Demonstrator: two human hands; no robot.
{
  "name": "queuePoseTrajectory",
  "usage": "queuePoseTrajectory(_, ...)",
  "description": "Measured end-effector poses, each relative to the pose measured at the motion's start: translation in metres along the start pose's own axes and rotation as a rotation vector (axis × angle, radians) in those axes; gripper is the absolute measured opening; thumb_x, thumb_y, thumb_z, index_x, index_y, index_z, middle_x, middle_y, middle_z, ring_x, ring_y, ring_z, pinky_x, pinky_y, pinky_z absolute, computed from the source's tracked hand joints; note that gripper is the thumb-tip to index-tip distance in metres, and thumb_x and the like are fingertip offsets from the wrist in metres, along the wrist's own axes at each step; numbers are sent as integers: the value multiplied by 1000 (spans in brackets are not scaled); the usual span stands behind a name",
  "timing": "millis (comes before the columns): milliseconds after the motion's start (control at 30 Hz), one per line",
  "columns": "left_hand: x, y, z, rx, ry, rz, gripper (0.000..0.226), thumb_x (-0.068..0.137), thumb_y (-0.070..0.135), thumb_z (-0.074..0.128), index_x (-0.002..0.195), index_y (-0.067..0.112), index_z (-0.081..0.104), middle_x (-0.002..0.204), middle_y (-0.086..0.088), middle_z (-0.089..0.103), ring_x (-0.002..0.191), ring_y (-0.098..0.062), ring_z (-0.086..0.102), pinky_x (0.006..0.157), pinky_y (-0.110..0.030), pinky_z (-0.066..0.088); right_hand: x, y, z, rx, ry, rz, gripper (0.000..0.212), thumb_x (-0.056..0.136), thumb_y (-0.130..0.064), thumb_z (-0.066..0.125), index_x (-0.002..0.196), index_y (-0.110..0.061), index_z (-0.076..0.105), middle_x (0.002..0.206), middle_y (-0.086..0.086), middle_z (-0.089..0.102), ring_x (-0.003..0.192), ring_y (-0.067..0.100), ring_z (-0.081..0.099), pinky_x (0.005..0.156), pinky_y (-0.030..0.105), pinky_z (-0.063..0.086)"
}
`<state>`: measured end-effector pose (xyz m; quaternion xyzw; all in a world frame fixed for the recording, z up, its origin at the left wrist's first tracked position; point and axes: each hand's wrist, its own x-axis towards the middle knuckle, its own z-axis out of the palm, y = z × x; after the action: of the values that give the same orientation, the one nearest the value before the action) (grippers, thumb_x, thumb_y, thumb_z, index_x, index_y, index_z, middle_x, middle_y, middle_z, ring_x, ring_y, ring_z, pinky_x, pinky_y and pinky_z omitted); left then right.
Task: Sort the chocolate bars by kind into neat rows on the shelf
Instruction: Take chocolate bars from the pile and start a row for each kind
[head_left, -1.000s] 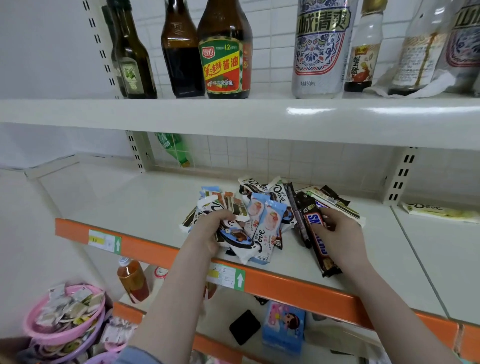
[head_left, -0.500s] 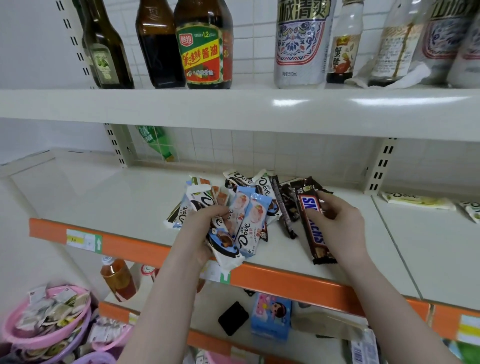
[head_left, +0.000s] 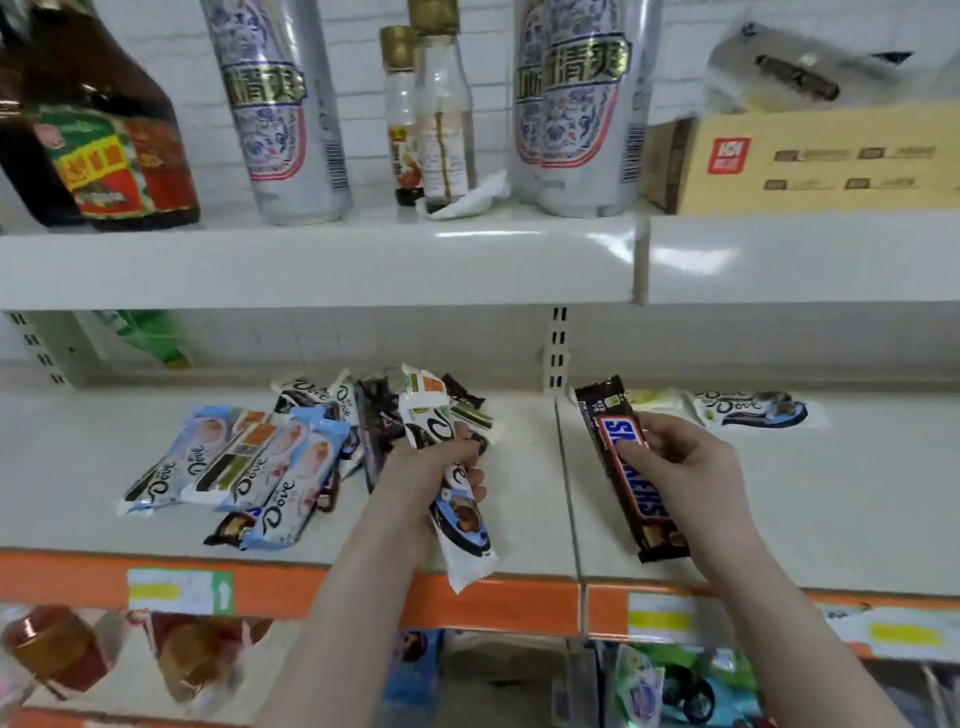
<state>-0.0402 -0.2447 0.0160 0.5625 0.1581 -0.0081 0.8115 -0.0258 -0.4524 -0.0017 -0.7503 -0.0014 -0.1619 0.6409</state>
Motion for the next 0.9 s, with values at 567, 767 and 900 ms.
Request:
queuePoseTrajectory(567, -12, -108, 296, 128, -161, -73, 22, 82, -6, 60, 103, 3, 57, 69, -11, 57, 47, -15, 56, 46, -23, 50, 86, 65, -292, 213, -26, 210, 17, 75, 5, 65, 80, -10, 59, 64, 4, 59, 49, 4, 54, 49, 15, 40)
queuePoseTrajectory(767, -3, -117, 318, 185, -222, -98, 13, 82, -4, 60, 93, 3, 57, 73, -13, 58, 45, -14, 58, 46, -21, 50, 93, 73, -317, 386, -118, 120, 17, 83, 6, 54, 91, -9, 55, 49, -8, 52, 39, 7, 43, 38, 16, 28)
queuePoseTrajectory(900, 2, -128, 333, 205, -237, -149, 12, 84, 2, 63, 95, 2, 60, 76, -12, 66, 46, -12, 62, 46, -20, 51, 97, 74, -332, 654, -193, 148, 20, 77, 0, 57, 94, -11, 58, 60, 0, 60, 44, 11, 47, 43, 18, 39)
